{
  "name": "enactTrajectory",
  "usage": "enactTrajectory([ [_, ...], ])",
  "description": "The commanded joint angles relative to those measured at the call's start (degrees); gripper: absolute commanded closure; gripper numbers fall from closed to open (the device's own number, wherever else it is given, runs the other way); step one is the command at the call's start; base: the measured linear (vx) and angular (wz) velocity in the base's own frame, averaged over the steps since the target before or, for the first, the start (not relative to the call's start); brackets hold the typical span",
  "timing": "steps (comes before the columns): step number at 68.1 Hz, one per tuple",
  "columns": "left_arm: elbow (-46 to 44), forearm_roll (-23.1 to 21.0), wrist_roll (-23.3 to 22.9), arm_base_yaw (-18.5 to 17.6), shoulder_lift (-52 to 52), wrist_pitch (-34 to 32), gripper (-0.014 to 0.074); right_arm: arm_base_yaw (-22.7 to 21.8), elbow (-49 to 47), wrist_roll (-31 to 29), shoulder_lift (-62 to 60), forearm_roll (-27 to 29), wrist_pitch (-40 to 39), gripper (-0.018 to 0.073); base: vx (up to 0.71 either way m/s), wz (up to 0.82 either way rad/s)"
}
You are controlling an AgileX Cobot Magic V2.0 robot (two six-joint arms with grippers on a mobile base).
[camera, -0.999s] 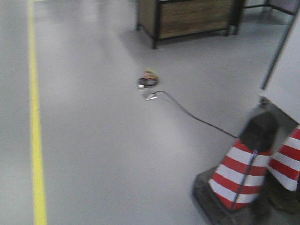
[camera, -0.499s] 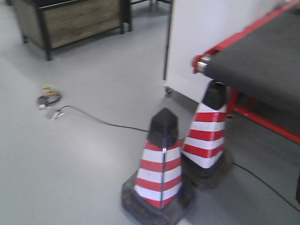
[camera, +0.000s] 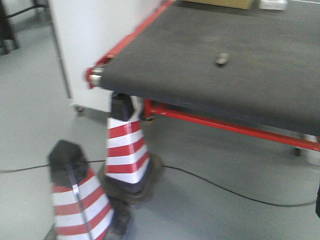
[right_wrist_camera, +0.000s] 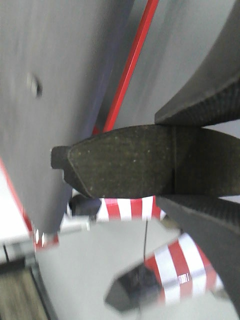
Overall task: Move and align brake pads A on conveyor
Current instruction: 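Turn and approach the black conveyor belt with two pads on it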
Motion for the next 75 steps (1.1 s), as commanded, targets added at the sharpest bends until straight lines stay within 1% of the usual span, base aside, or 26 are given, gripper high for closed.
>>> enactTrajectory([
  [1,-1.8,0.6,-0.1,-0.2,0.6,-5.1,0.0602,-0.4,-1.9,-0.2,0.5,-0.5,-5.2,0.0566,0.10,-0.93],
  [16,-1.8,0.6,-0.1,-0.2,0.6,-5.1,0.0602,-0.4,-1.9,-0.2,0.5,-0.5,-5.2,0.0566,0.08,-0.87],
  [28,-1.8,0.7,-0.1,-0.2,0.6,-5.1,0.0602,-0.4,-1.9,-0.2,0.5,-0.5,-5.2,0.0566,0.06,-0.62],
  [75,-1.8,0.7,-0.1,-0.2,0.6,-5.1,0.0602,-0.4,-1.9,-0.2,0.5,-0.5,-5.2,0.0566,0.11,-0.27],
])
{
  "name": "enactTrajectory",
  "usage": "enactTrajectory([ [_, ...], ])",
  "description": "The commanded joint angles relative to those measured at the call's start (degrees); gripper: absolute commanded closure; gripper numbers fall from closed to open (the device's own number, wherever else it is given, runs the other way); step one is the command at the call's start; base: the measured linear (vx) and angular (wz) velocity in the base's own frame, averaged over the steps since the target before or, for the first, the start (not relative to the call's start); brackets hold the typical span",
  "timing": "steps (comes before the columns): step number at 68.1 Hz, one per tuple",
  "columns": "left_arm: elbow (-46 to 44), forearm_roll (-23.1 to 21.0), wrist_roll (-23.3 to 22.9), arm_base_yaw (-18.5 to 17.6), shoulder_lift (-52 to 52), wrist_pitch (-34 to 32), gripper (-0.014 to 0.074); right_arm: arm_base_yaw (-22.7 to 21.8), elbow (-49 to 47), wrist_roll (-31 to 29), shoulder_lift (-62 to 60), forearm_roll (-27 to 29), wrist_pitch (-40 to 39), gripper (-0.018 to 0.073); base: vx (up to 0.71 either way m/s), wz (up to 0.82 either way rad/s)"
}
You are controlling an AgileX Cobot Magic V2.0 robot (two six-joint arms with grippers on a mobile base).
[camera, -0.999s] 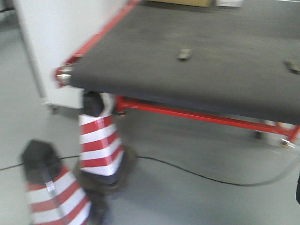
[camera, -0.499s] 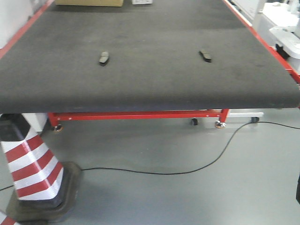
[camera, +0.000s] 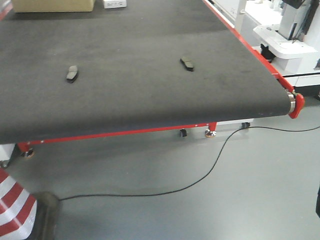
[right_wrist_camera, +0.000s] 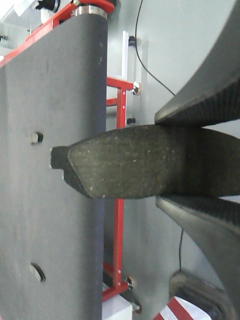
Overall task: Move and align brake pads A on conveyor
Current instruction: 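Turn and approach the black conveyor belt with two pads on it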
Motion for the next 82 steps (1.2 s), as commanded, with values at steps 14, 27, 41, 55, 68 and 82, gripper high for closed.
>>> enactTrajectory([
  [14,-1.8,0.7,-0.1,-0.2,0.6,-5.1,0.0602,-0.4,-1.9,-0.2,0.4,-0.4,-5.2,0.0566,0.26,-0.06],
  [27,-1.8,0.7,-0.1,-0.2,0.6,-5.1,0.0602,-0.4,-1.9,-0.2,0.4,-0.4,-5.2,0.0566,0.36,0.12],
  [41,-1.8,0.7,-0.1,-0.2,0.6,-5.1,0.0602,-0.4,-1.9,-0.2,0.4,-0.4,-5.2,0.0566,0.43,0.19],
  [55,-1.8,0.7,-0.1,-0.2,0.6,-5.1,0.0602,-0.4,-1.9,-0.2,0.5,-0.4,-5.2,0.0566,0.41,0.16],
  [68,-1.8,0.7,-0.1,-0.2,0.6,-5.1,0.0602,-0.4,-1.9,-0.2,0.5,-0.4,-5.2,0.0566,0.37,0.10],
  [82,-1.8,0.7,-0.1,-0.2,0.6,-5.1,0.0602,-0.4,-1.9,-0.2,0.5,-0.4,-5.2,0.0566,0.33,0.05],
])
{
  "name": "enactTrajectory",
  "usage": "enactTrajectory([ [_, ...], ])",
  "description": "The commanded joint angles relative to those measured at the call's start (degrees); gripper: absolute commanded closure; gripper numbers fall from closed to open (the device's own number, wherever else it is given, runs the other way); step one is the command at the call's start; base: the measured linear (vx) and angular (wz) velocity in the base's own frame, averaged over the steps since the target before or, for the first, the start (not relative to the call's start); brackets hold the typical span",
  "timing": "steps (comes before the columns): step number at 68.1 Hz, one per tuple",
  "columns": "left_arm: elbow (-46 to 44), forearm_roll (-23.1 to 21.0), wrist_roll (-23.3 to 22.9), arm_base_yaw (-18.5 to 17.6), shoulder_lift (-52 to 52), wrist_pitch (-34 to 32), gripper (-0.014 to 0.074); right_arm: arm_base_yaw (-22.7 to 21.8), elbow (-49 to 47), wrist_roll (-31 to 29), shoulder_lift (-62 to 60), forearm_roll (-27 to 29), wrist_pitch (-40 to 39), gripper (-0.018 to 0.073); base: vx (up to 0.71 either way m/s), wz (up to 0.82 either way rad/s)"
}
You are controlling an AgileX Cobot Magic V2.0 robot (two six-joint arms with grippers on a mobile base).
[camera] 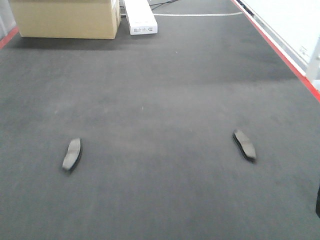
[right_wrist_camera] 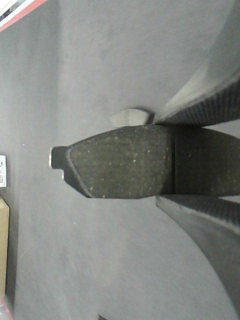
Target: Move and align brake pads A on conveyor
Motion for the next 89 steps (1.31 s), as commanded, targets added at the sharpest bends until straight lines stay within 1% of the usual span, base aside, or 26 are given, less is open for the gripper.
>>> enactTrajectory([
  [1,-1.8,0.9,-0.1,-0.2,0.6,-5.1,0.0602,-0.4,-1.9,-0.2,0.5,-0.4,-5.3,0.0566,0.31,0.04],
  [36,-1.8,0.9,-0.1,-0.2,0.6,-5.1,0.0602,-0.4,-1.9,-0.2,0.5,-0.4,-5.3,0.0566,0.22,0.04],
  [89,-1.8,0.9,-0.1,-0.2,0.6,-5.2,0.0602,-0.4,-1.9,-0.2,0.5,-0.4,-5.3,0.0566,0.01,0.00],
])
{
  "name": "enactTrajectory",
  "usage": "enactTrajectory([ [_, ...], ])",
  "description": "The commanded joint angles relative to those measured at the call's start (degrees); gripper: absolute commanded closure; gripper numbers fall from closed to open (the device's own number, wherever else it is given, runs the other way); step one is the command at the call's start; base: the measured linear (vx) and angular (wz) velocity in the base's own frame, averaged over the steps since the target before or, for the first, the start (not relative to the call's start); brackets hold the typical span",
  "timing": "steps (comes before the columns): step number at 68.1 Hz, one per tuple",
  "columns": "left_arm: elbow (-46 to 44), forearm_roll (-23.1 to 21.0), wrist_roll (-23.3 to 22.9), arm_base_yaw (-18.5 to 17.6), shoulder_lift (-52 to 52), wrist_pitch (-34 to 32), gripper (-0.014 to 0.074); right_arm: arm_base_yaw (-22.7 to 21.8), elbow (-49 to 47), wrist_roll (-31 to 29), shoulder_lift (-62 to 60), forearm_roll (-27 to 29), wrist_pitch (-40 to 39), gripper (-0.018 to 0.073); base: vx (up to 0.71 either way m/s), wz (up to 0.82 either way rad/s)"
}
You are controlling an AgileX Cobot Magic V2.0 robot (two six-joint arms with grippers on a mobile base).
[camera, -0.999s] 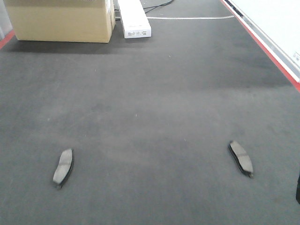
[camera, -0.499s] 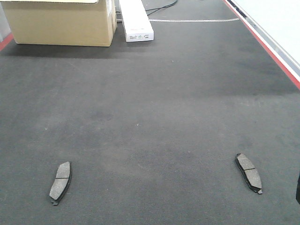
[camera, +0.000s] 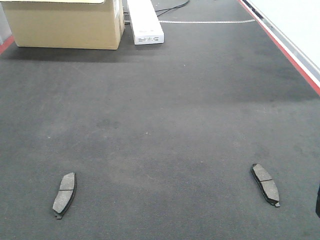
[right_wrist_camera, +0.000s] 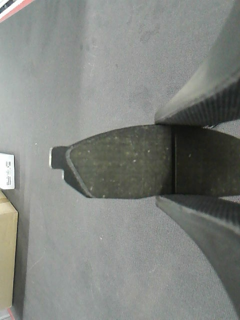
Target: Move and align brake pads A on conveyor
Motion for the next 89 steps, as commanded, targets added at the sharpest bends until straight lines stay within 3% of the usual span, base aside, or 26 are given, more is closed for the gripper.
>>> enactTrajectory([
  [1,-1.8,0.8,-0.1,-0.2,0.6,-5.2,0.0602,-0.4,-1.9,-0.2,0.5,-0.4,-5.3,0.0566,0.00,0.00],
  [27,-4.1,-0.7,-0.2,-0.2,5.5,-6.9,0.0598,-0.4,-1.9,-0.2,0.5,-0.4,-5.3,0.0566,0.00,0.00],
  [67,-29.3,-12.5,-0.7,-0.2,66.3,-6.6,0.0574,-0.4,-1.9,-0.2,0.5,-0.4,-5.3,0.0566,0.00,0.00],
  [74,-31.3,-16.4,-0.7,-0.2,74.9,-7.5,0.0570,-0.4,-1.9,-0.2,0.5,-0.4,-5.3,0.0566,0.00,0.00],
  [89,-34.8,-19.3,-0.7,-0.8,87.1,-8.0,0.0530,-0.4,-1.9,-0.2,0.5,-0.4,-5.3,0.0566,0.00,0.00],
])
